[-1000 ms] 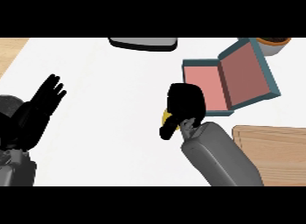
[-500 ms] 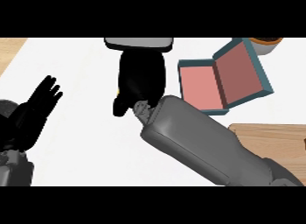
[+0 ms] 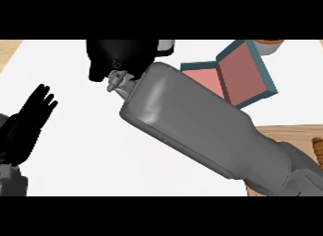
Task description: Pick the lemon from the cutting board and place it in the cardboard box
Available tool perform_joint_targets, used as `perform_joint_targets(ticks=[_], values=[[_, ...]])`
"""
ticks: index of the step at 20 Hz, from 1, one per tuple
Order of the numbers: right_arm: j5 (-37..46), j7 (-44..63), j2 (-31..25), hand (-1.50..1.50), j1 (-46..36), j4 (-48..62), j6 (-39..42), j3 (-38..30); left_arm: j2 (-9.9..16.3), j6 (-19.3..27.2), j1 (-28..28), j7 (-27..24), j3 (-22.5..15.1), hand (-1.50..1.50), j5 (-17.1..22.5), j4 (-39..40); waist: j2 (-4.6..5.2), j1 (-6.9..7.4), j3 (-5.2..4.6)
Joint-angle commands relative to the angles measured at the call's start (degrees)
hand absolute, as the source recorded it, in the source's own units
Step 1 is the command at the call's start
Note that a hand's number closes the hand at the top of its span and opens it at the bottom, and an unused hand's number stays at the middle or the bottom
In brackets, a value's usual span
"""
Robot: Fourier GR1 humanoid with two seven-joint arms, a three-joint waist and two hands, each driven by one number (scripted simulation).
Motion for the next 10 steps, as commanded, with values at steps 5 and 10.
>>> perform_joint_targets(ticks=[5,10], values=[[4.2,11.5,0.7,1.50,-1.5,1.4,1.5,-3.5,1.0,-0.7,1.8,-0.7,1.7,0.00,0.7,-0.6,-0.15,-1.99,0.10],[6.2,2.7,-1.5,1.50,0.5,7.9,1.2,-7.4,1.3,-1.0,0.8,0.4,2.4,0.00,2.2,-1.5,0.21,-1.79,0.10]])
